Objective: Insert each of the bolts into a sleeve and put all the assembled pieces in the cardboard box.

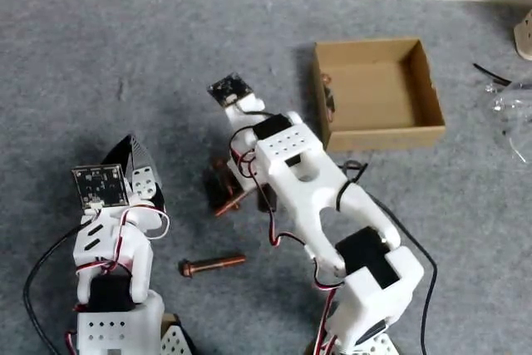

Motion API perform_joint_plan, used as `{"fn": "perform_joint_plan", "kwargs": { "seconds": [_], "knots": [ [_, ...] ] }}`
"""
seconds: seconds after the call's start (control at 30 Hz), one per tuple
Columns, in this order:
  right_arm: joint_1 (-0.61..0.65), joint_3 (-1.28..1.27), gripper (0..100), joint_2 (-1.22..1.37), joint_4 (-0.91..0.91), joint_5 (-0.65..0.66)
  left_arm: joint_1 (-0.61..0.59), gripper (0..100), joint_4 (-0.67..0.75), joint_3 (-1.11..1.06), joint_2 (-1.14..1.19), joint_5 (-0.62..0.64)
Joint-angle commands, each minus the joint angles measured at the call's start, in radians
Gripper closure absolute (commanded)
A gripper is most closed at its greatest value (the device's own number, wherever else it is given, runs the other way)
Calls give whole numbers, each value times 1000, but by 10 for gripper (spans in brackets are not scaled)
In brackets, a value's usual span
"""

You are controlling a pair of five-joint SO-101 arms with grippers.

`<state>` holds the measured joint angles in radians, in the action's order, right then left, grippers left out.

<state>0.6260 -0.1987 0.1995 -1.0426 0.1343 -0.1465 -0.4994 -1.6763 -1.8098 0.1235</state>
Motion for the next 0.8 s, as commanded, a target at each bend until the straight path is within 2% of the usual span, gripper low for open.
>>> {"fn": "perform_joint_plan", "kwargs": {
  "seconds": [0.0, 0.3, 0.53, 0.77],
  "knots": [
    [15, 18, 830, 42, 27, -58, 12, 976, 25, -19, -16, 5],
    [117, 145, 830, 116, 35, -106, 12, 976, 25, -19, -16, 5],
    [96, 228, 830, 116, -59, -106, 12, 976, 25, -19, -16, 5],
    [97, 242, 830, 120, -56, -107, 12, 976, 25, -19, -16, 5]
  ]
}}
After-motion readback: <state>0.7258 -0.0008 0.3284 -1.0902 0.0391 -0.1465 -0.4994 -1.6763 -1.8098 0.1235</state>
